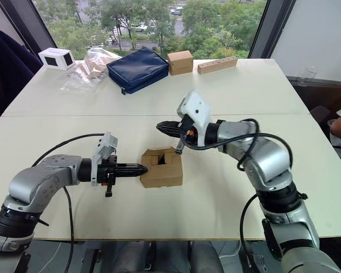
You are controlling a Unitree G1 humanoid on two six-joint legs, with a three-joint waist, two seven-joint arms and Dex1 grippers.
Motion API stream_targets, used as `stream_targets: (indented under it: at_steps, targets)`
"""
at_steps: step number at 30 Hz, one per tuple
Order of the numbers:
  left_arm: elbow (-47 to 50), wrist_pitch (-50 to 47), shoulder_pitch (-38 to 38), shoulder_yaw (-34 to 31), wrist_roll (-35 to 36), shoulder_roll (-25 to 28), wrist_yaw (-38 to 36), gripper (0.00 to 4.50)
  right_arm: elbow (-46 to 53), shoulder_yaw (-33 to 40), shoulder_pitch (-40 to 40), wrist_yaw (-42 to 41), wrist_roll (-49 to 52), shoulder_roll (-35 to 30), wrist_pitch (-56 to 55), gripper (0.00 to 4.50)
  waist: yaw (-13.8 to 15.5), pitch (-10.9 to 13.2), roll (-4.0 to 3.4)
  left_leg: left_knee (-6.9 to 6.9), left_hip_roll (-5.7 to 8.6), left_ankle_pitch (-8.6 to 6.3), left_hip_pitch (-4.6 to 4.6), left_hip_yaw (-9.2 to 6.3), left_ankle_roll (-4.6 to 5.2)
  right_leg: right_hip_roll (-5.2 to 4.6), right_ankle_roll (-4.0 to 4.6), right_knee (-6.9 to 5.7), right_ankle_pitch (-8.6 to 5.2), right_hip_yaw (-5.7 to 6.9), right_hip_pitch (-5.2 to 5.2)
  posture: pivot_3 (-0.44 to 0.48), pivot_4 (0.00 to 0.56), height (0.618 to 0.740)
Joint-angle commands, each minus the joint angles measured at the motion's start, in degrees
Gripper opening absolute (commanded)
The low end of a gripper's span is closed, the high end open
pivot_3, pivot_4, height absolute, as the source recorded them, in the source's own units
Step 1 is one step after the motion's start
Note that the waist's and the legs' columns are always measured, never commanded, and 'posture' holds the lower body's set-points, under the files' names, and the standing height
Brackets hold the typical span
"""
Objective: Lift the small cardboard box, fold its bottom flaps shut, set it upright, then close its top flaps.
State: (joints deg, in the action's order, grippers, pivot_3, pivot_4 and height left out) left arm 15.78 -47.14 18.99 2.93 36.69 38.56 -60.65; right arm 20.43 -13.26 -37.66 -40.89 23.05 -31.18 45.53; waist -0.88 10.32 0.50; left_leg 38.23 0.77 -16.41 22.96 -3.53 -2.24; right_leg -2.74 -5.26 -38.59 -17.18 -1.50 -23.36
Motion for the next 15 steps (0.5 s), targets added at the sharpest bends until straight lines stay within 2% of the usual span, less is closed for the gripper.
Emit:
stream_targets:
  at_steps: [1, 12, 15]
  targets:
    - [0.53, 0.49, 0.23, 0.06, -0.11, 0.35, 0.50, 0.02, 1.32, -2.73, 0.04, -1.32, -2.92, -1.43, -1.99, 0.00, 0.01, 0.00, 0.00, 0.00, 0.00, 0.00, 0.00, 0.00, 0.00, 0.00, 0.00, 0.00, 0.00, 0.00, 0.00, 0.000, 0.150, 0.740]
    - [0.76, 0.67, -0.02, -1.33, 0.47, 1.14, 1.22, 0.02, 6.13, -4.84, 4.65, -3.95, -2.60, -2.44, 0.55, 0.00, 0.02, 0.00, 0.00, 0.00, -0.01, 0.00, -0.01, -0.02, 0.00, -0.01, 0.00, 0.01, 0.00, 0.00, 0.01, 0.000, 0.150, 0.740]
    - [1.25, -1.85, 0.94, -5.14, 4.49, 0.66, 2.29, 0.02, 6.19, -4.74, 5.00, -3.46, -3.11, -2.08, 0.61, 0.00, -0.01, 0.00, 0.00, 0.00, -0.02, 0.00, -0.01, -0.02, 0.00, 0.00, 0.00, 0.01, 0.00, 0.00, 0.01, 0.000, 0.150, 0.740]
